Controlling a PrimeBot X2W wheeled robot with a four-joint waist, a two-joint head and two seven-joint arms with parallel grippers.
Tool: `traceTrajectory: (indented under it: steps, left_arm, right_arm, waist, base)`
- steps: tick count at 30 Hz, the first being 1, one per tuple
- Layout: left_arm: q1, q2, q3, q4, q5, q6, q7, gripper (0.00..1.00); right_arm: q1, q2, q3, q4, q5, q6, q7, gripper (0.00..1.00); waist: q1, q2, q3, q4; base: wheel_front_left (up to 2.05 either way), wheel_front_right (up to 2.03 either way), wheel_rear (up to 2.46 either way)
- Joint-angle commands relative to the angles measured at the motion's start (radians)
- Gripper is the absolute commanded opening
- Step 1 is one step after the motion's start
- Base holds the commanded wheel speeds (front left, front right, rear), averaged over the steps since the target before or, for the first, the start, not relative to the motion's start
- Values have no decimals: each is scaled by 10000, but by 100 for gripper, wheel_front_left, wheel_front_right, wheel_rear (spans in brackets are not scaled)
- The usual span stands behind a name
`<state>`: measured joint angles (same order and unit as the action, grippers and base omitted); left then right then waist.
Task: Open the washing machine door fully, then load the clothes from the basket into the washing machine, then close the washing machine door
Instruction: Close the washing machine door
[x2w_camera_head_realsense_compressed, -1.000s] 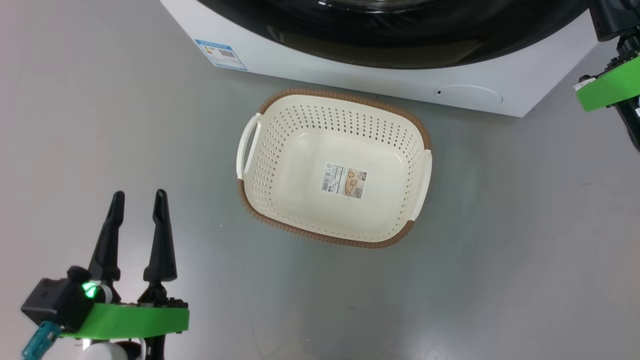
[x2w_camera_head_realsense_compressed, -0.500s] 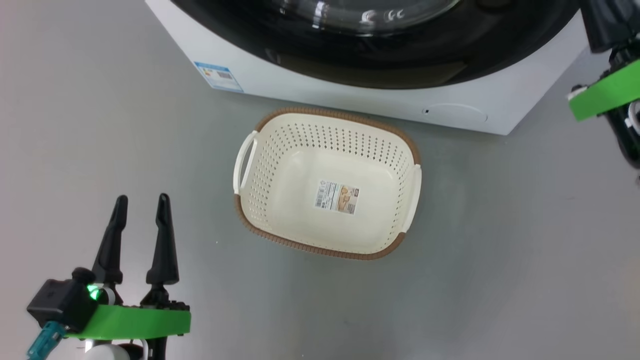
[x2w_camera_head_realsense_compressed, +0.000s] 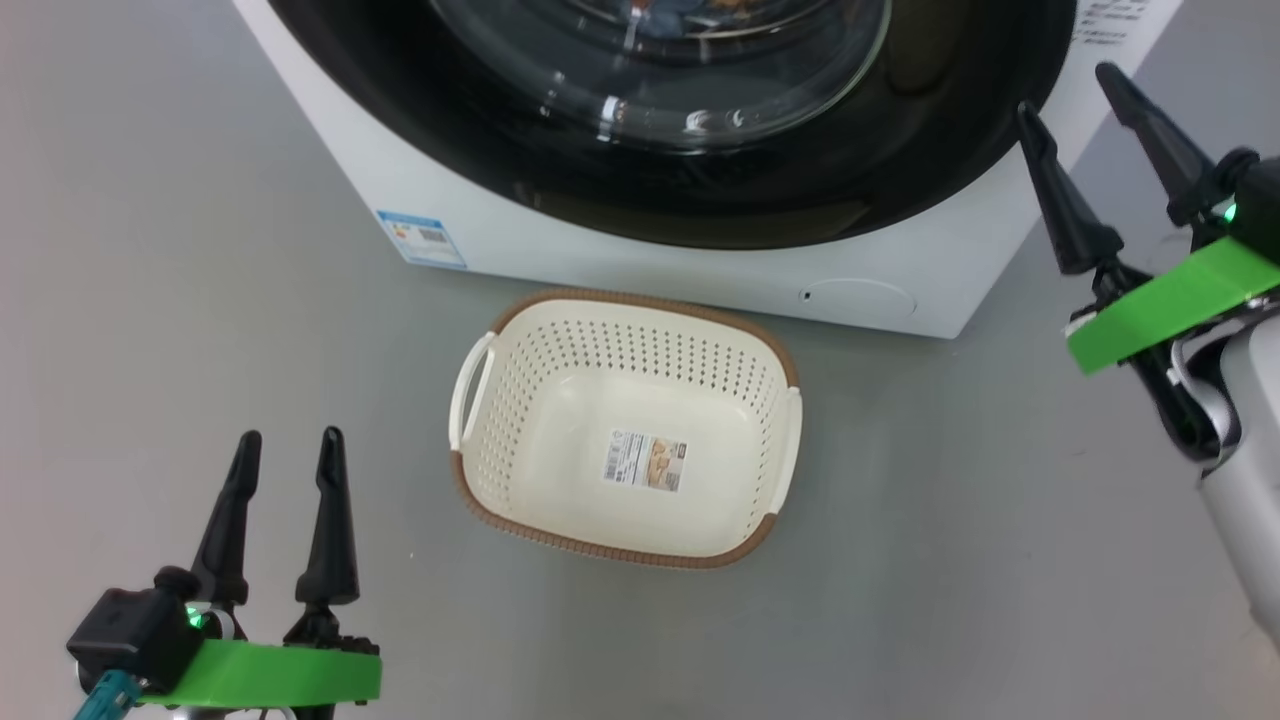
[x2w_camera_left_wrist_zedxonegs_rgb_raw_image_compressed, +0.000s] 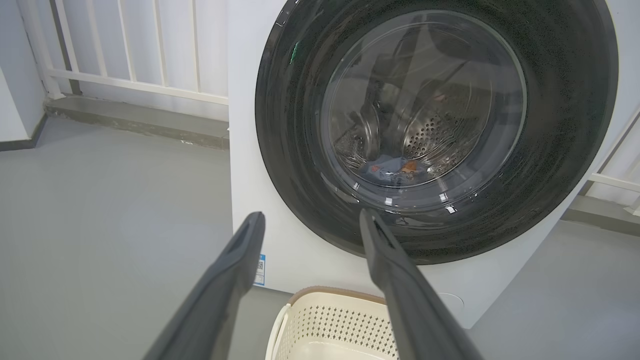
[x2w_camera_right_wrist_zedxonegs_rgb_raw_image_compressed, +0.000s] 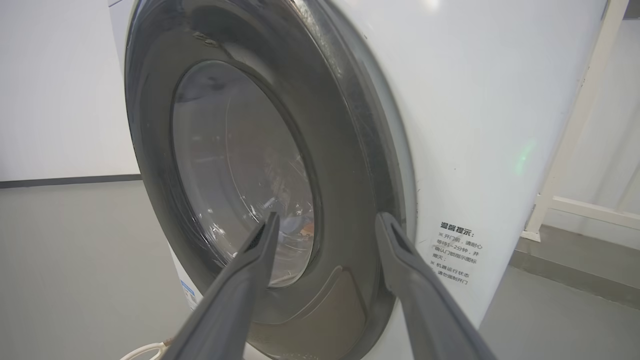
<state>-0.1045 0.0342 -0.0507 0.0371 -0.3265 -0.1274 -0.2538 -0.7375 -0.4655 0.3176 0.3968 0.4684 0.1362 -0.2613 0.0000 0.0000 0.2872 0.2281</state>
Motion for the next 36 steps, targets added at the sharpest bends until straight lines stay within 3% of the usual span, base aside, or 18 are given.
traceTrajectory:
  steps: [1,17,36]
  left_arm:
    - [40,267,370,-180,190,-33,-80,100]
    - [497,567,428,-177,349,-33,-80,100]
    - [946,497,608,-111,288,-33,-80,100]
  right_arm:
    - [409,62,31,-308,19,-55,-5,100]
    - [2786,841,-791,-1118,-141,-55,-5,100]
    - [5300,1835,-1773,-2317,-38,-55,-5,100]
  waist:
    - [0,0,-362,-271]
    - [0,0,-1529,-1229]
    - [0,0,-2217,-2088]
  base:
    - [0,0,0]
    - [0,0,0]
    - [0,0,0]
